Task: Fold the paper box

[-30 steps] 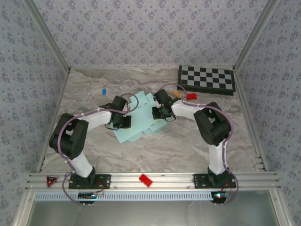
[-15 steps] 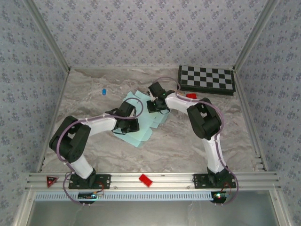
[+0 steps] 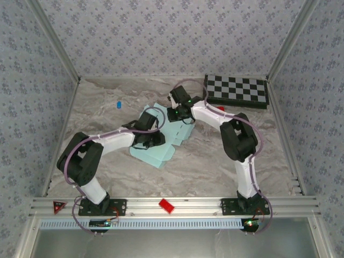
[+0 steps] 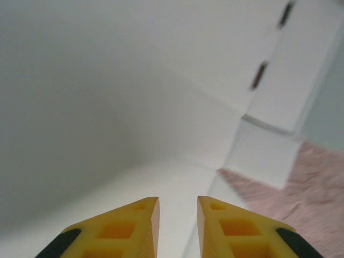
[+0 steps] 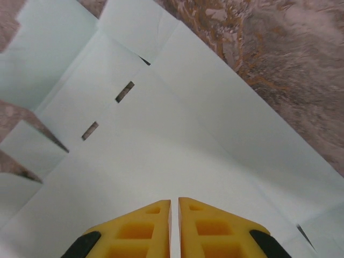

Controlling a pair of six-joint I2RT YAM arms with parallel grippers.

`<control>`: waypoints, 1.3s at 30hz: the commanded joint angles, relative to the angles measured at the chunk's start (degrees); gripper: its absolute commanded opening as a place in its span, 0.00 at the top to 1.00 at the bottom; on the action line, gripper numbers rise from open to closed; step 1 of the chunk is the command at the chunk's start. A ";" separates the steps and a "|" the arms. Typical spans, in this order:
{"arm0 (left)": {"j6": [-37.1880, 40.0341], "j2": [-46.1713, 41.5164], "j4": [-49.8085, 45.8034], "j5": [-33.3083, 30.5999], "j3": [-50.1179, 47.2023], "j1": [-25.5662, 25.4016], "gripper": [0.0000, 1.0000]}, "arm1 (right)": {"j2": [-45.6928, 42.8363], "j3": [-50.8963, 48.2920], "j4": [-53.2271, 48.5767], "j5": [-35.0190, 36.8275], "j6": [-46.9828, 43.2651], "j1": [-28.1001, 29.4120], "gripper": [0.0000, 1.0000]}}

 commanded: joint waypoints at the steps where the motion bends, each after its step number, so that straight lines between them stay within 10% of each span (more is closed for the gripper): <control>1: 3.03 -0.83 -3.22 -1.10 5.48 0.34 0.72 | -5.65 -3.70 -0.24 0.51 2.48 -0.45 0.87; 13: 11.59 6.60 -9.46 -3.14 19.95 6.65 0.66 | -9.17 -18.41 7.86 0.38 12.54 0.77 0.88; 39: 18.25 28.48 -14.70 -3.20 41.95 13.82 0.55 | -0.80 -14.64 -0.20 7.98 4.90 -1.33 0.89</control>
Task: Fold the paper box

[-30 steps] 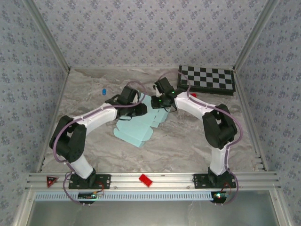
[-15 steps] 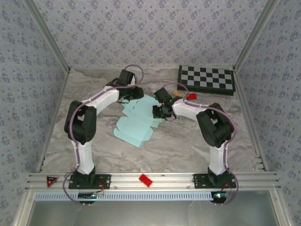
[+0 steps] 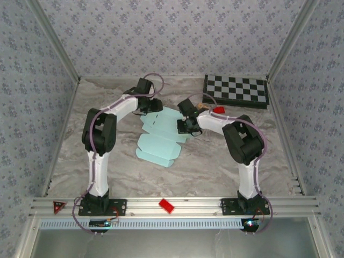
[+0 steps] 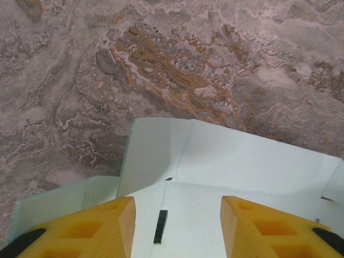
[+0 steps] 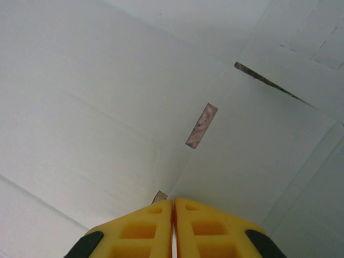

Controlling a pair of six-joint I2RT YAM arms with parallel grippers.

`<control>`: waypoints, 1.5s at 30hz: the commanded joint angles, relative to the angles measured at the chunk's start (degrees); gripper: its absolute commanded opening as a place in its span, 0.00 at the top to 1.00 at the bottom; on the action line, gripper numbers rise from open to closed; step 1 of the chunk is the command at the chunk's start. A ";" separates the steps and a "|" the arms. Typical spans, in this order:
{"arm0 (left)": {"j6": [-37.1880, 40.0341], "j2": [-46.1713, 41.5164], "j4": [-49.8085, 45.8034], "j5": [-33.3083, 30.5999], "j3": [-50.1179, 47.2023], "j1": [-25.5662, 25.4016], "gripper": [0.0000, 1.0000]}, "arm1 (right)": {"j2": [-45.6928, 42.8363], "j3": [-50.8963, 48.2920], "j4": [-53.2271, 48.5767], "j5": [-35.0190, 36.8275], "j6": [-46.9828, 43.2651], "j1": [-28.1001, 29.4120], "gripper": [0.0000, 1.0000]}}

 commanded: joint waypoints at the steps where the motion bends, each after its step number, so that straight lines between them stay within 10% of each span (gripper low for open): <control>1: 1.12 0.96 -1.47 -1.59 1.76 0.76 0.55 | 2.18 1.10 -4.33 3.19 -1.95 -0.29 0.89; 12: 0.60 1.00 -0.37 -7.67 1.16 1.36 0.50 | 2.23 2.09 -5.51 5.05 -2.42 -0.02 0.89; 45: 9.58 3.08 2.80 11.67 5.50 1.29 0.67 | 3.19 4.89 -8.00 6.79 -3.55 1.17 0.89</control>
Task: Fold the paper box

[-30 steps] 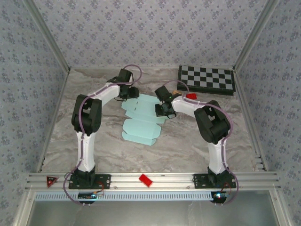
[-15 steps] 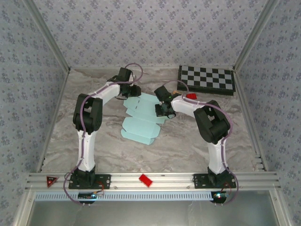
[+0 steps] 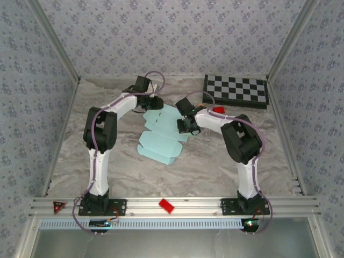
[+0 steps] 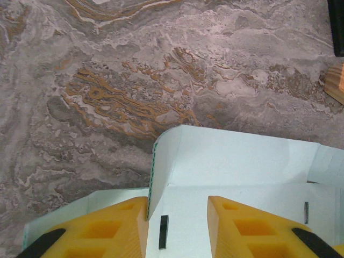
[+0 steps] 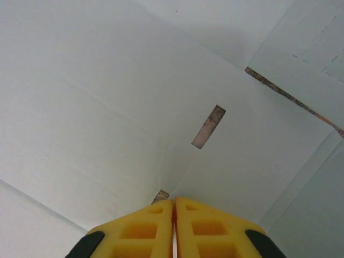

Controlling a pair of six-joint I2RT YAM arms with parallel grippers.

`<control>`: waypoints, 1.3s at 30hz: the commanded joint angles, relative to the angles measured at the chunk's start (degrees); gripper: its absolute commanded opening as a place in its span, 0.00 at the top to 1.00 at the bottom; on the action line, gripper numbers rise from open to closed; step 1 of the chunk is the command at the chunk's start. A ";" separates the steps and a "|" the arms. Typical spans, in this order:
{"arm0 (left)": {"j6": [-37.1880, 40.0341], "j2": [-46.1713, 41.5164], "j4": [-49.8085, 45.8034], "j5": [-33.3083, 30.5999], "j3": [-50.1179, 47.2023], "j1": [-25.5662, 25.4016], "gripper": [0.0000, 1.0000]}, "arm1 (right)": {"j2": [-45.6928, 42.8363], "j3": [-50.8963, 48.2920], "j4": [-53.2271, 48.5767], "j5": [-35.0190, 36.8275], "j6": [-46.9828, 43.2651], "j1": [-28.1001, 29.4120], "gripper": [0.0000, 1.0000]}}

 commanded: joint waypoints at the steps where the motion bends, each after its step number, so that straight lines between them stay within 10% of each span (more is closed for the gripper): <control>1: 1.92 0.39 0.27 3.10 2.29 -0.24 0.67 | 1.90 1.59 -3.14 1.63 -1.13 0.41 0.89; 24: 6.11 6.43 -8.65 4.65 9.02 -2.45 0.67 | 2.76 3.40 -5.83 3.91 -3.56 0.85 0.91; 39: 0.23 -14.27 -0.54 -5.18 -11.89 -2.15 0.60 | 3.13 6.42 -9.94 9.29 -16.02 0.67 0.91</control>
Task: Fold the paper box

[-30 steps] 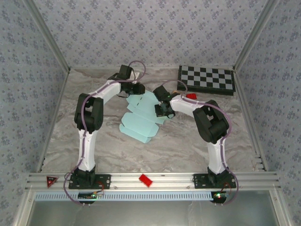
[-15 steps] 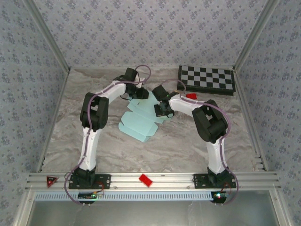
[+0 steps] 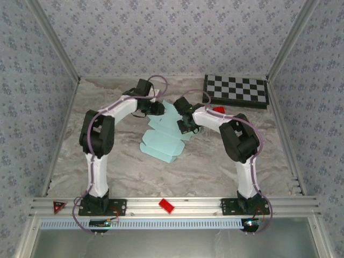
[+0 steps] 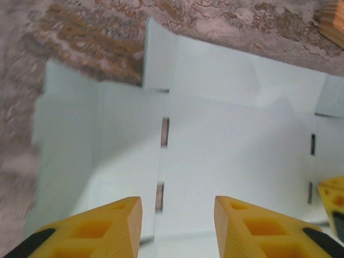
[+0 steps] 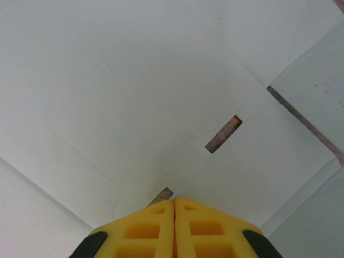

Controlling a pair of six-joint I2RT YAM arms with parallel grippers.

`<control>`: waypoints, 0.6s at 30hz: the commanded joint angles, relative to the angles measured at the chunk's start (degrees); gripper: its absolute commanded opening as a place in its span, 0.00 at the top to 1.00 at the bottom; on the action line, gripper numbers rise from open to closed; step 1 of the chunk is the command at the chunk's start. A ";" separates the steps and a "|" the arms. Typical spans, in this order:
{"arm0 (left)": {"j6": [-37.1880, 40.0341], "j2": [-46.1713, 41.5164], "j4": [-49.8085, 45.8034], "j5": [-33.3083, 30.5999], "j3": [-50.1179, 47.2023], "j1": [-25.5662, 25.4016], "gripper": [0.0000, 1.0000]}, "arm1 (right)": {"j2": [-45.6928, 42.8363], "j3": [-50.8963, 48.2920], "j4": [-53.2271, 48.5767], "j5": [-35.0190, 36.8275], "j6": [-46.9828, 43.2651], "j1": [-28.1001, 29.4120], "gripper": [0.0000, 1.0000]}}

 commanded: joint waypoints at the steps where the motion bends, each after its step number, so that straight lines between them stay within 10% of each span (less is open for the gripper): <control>1: -3.39 -7.84 3.40 -2.85 -5.70 0.04 0.60 | 1.36 2.41 -3.57 2.50 -5.68 0.13 0.91; 8: -9.20 -20.11 5.04 -11.89 -19.62 0.15 0.56 | -0.09 4.75 -3.83 1.00 -7.12 0.13 0.91; 18: -7.57 -18.37 7.76 -5.92 -22.17 1.18 0.52 | -1.26 5.82 0.86 -5.56 0.70 -0.87 0.91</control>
